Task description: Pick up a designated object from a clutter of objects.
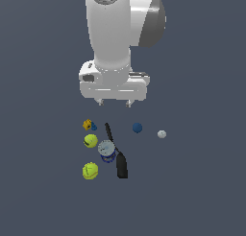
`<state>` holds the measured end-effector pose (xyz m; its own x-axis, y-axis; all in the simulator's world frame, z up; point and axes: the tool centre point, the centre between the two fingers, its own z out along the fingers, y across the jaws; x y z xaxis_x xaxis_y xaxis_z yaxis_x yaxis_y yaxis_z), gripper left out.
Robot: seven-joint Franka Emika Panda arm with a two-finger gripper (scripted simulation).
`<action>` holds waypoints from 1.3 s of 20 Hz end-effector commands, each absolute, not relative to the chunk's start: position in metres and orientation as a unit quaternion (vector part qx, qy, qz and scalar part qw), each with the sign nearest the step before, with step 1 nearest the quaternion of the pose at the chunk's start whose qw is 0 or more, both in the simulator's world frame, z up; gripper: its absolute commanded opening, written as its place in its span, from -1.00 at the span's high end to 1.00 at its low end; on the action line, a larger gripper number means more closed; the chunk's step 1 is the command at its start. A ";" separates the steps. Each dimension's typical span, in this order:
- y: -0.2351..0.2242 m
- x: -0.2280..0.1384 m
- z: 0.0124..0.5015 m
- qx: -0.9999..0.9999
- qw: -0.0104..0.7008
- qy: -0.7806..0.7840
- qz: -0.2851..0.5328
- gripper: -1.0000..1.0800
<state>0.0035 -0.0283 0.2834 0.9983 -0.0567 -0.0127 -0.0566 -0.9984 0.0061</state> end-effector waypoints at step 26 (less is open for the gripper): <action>-0.192 -0.075 0.079 0.928 -0.002 -0.372 0.000 -0.92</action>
